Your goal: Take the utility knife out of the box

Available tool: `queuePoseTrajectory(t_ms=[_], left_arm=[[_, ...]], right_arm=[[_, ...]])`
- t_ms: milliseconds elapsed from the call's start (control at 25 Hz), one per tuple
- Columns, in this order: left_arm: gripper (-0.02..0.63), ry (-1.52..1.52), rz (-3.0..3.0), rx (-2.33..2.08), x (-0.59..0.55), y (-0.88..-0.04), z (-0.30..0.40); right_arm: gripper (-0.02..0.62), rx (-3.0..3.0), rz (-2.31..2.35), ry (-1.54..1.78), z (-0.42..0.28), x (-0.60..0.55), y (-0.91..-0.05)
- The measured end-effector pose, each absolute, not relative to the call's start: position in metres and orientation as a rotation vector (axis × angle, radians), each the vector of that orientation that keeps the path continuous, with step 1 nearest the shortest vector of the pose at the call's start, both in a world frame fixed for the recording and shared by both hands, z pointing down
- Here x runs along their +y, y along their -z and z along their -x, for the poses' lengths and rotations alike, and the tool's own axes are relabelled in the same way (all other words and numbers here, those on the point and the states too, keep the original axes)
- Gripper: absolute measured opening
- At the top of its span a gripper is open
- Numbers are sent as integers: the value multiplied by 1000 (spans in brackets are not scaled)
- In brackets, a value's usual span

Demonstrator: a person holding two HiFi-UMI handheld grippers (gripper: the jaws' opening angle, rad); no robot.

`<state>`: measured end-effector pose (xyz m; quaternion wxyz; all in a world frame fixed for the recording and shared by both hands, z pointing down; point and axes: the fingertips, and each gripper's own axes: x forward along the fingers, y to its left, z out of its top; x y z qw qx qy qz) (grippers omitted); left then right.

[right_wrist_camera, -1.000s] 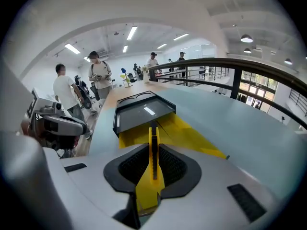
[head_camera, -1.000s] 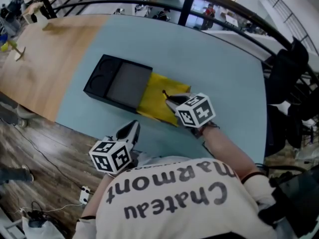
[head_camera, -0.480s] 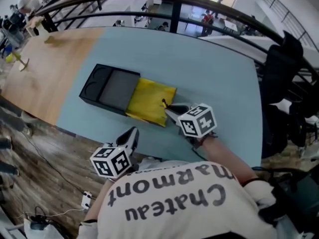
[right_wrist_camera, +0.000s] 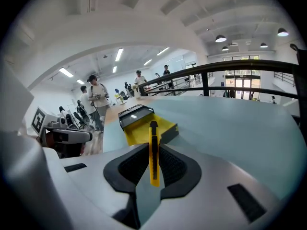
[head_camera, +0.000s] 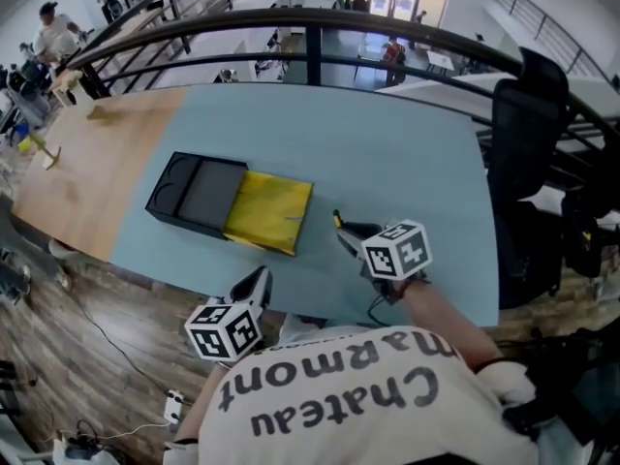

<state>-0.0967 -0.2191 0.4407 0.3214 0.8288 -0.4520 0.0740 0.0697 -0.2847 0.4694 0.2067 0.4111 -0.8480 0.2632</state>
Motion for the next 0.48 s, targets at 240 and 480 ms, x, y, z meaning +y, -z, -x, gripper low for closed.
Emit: queuePoseTrajectory(t_ms=[240,480], left_arm=[[3,-203,-2206,-1212,-197,-433,76],[3,-179,-2151,-1271,-159,-441,64]], right_arm=[[84,-2344,-1189,-791,-109,-265,-478],[84,-2354,-1140,-792,-132,-234,-488]])
